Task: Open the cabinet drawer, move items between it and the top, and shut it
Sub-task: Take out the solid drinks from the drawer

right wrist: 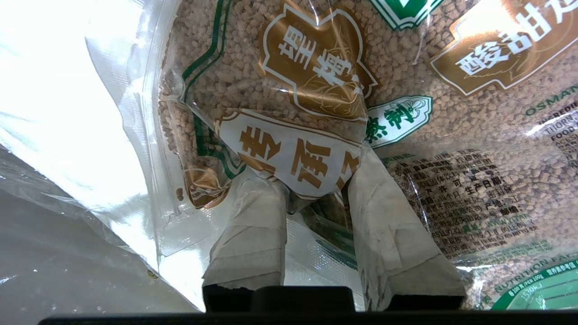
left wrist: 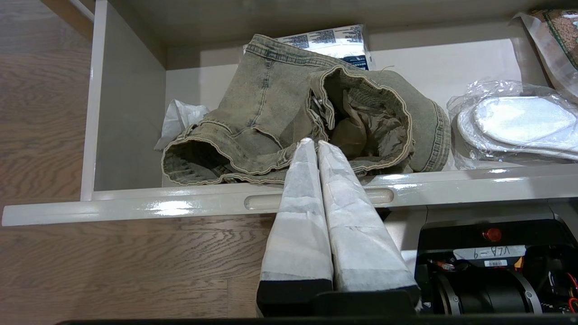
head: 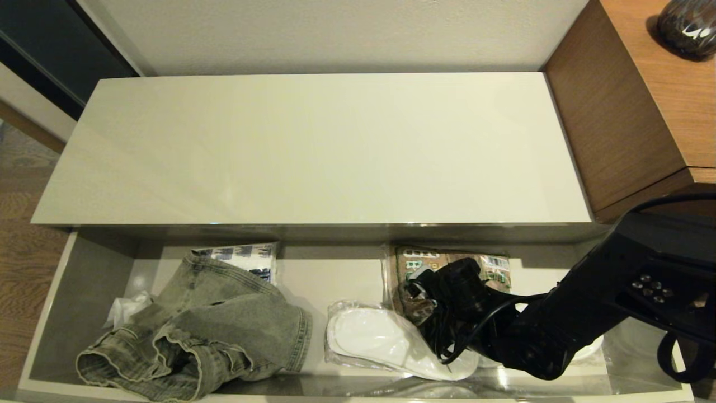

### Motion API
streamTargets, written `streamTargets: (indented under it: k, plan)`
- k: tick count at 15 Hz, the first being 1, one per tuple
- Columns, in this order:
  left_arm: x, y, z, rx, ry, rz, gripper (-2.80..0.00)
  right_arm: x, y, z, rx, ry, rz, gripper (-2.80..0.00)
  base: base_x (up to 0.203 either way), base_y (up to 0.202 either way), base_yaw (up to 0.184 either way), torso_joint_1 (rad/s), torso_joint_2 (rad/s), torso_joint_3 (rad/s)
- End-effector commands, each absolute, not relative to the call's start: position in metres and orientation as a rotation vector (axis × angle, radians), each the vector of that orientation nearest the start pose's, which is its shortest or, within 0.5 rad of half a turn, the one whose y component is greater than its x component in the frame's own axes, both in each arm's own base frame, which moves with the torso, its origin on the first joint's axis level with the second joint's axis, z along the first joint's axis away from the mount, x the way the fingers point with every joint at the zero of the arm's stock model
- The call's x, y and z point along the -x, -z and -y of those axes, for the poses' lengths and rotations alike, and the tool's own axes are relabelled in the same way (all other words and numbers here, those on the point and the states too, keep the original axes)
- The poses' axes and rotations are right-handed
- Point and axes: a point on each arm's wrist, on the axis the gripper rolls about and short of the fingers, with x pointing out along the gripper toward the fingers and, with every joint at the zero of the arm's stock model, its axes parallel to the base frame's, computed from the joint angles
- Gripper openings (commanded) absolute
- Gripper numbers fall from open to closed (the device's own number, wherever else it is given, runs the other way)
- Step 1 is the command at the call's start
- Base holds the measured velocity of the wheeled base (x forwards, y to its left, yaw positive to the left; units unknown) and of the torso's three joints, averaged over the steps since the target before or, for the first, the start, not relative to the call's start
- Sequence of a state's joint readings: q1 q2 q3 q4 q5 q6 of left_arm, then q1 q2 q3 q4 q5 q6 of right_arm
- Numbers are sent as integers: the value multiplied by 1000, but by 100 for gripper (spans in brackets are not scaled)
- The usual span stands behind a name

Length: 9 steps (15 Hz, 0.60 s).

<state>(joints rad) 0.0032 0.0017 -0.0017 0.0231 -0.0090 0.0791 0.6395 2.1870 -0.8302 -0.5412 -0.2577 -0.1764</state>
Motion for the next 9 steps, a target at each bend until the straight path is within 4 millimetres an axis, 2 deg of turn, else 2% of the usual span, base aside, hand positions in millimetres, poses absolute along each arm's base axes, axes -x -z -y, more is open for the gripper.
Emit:
streamTargets:
  k: [1,6,9]
  plan:
    - [23,-74,0,-80,6,-24,-280,-287,-17,-207,522,-429,-703,-280,0,0,0,0,0,0]
    - [23,-74,0,-80,6,-24,-280,-284,-19,-208,521,-434,-701,-280,0,0,0,0,0,0]
    - [23,-74,0,-83,6,-24,-280,-279,-28,-211,501,-440,-683,-280,0,0,0,0,0,0]
